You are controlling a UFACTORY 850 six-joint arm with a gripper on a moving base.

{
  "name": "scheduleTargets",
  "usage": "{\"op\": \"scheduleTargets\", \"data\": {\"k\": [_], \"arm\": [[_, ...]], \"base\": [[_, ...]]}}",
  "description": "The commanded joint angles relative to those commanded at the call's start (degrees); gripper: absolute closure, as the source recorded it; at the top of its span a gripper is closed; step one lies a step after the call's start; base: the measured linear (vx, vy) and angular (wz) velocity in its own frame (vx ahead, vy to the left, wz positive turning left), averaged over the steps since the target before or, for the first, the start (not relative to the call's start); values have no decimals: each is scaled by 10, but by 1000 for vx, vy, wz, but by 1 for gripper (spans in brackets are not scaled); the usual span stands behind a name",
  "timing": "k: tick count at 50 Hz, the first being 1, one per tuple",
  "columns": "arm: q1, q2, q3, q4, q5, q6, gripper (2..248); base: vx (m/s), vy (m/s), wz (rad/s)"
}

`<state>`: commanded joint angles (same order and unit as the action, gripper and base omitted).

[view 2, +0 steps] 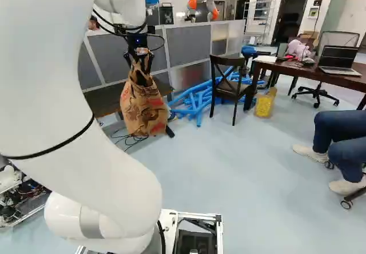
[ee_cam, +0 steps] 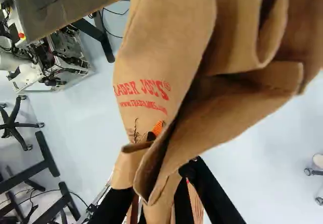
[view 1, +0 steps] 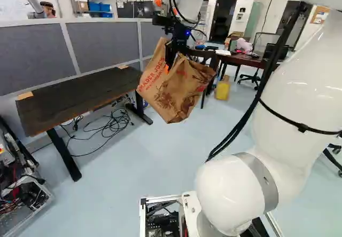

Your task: Pick up the bag on the ground and place it on the table

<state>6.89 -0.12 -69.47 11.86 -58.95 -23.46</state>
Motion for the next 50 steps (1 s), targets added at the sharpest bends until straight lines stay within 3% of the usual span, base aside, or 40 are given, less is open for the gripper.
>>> {"op": "scheduleTargets", "data": {"k": [50], "arm": [[0, 0, 0, 0, 0, 0, 223]], "base": [[221, 45, 192]]}}
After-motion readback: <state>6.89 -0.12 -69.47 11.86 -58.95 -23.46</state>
